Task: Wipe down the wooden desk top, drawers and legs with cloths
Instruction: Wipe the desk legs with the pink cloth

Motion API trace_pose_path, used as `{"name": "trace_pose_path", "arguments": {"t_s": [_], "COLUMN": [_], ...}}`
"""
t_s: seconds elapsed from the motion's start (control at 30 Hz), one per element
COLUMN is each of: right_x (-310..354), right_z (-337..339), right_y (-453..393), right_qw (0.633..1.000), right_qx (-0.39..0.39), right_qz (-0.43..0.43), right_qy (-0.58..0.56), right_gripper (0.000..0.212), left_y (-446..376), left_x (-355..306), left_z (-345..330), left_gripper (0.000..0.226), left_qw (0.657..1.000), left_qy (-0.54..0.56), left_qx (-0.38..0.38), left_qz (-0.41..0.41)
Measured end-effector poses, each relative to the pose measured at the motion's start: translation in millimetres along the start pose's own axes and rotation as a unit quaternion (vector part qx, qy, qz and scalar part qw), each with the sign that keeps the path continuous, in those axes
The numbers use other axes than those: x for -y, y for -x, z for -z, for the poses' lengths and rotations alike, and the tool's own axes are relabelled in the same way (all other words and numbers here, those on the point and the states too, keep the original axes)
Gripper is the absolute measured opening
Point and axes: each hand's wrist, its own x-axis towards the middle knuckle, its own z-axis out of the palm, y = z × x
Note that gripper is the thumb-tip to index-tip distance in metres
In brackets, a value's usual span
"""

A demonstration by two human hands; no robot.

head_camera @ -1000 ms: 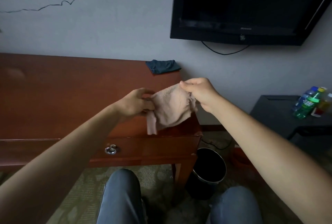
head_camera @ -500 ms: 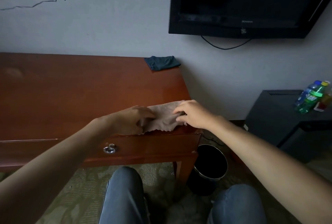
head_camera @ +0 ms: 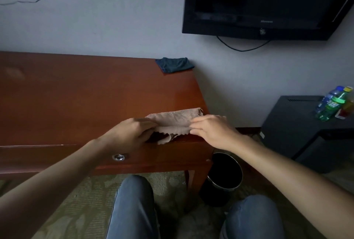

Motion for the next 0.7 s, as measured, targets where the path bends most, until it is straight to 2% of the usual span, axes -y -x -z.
{"name": "trace_pose_path", "arguments": {"t_s": [0.07,0.13,0.27,0.37,0.47,0.57,0.63,0.7], "right_x": [-3.1,-6.4,-8.1,-4.2,-10.7,-32.2,-56.9,-85.3], "right_z": [5.7,14.6,44.3,73.1,88.6,87.7,73.6,50.2], "right_y": [-1.3,-5.6,-13.8,-17.3,-44.1,-98.0,-145.0,-195.0], "right_qw": [0.999,0.990,0.951,0.921,0.912,0.913,0.917,0.939], "right_qx": [-0.002,0.008,-0.014,-0.085,-0.155,-0.181,-0.168,-0.145], "right_qz": [-0.002,-0.003,-0.026,-0.059,-0.079,-0.109,-0.135,-0.179], "right_qy": [-0.043,-0.141,-0.307,-0.376,-0.373,-0.348,-0.337,-0.254], "right_gripper": [0.032,0.028,0.037,0.020,0.016,0.016,0.019,0.025], "left_y": [0.9,-2.2,-18.2,-34.5,-65.5,-115.4,-158.0,-198.4], "left_x": [0.8,-3.9,-7.5,-9.3,3.8,37.0,69.4,105.6], "left_z": [7.0,19.1,37.5,51.8,56.0,53.2,45.1,29.1], "left_gripper": [0.022,0.021,0.012,0.025,0.025,0.029,0.020,0.011], "left_qw": [0.999,0.995,0.963,0.929,0.910,0.900,0.906,0.928], "left_qy": [-0.005,0.029,0.189,0.287,0.300,0.277,0.245,0.128], "left_qx": [-0.034,-0.072,-0.111,-0.153,-0.201,-0.226,-0.206,-0.133], "left_qz": [0.008,0.060,0.156,0.175,0.203,0.247,0.277,0.324]}}
